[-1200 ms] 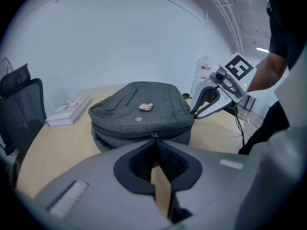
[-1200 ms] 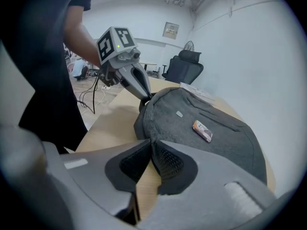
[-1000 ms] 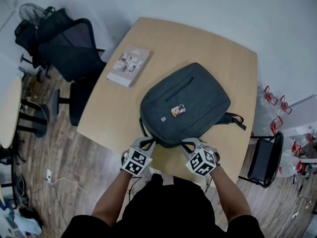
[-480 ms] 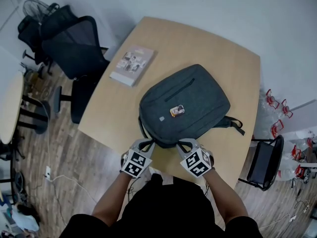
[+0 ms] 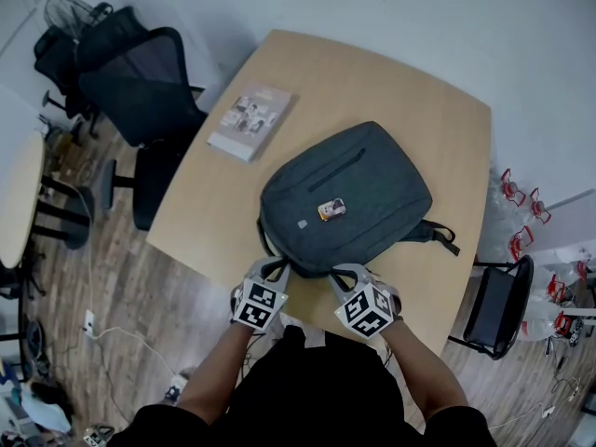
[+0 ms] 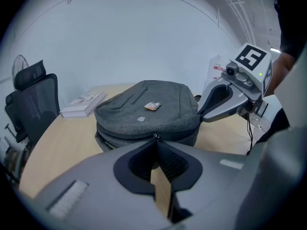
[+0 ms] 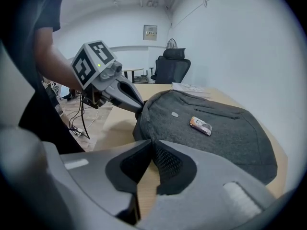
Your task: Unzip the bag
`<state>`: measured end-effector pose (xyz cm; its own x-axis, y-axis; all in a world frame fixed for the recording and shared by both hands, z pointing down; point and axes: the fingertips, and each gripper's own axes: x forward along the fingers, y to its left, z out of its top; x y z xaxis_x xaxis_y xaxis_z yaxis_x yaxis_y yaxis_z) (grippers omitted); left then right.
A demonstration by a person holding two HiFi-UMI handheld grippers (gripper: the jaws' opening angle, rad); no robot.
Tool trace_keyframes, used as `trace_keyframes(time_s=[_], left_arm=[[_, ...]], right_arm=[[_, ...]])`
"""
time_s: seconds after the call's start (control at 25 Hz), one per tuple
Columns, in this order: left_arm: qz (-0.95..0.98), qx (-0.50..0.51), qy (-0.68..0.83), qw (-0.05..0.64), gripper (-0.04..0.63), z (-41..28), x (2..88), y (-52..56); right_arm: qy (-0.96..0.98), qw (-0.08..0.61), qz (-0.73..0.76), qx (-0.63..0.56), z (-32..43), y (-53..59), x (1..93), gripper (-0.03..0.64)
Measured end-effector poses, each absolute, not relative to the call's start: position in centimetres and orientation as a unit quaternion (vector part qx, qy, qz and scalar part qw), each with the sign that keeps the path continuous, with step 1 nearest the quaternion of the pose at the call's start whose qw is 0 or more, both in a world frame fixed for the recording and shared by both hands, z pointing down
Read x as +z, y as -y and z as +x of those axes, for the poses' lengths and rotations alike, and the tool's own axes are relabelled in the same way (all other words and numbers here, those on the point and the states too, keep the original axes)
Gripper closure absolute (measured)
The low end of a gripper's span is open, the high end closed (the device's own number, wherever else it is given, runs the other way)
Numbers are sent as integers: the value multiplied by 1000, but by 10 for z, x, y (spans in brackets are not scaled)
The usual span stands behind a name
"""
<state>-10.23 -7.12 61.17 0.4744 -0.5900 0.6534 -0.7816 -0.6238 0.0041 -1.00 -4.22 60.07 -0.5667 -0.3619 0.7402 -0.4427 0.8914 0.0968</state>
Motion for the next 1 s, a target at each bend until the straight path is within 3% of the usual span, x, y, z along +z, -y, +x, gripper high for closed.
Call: trace_keyframes(time_s=[0.68,1.0], left_arm=[[866,326,366,104,563,-83,621,100],[876,309,348,127,568,-83,623,90]], right_arm=[[870,409,259,97,-18,21,612,594],[867,362,303,159,3,36,615,592]])
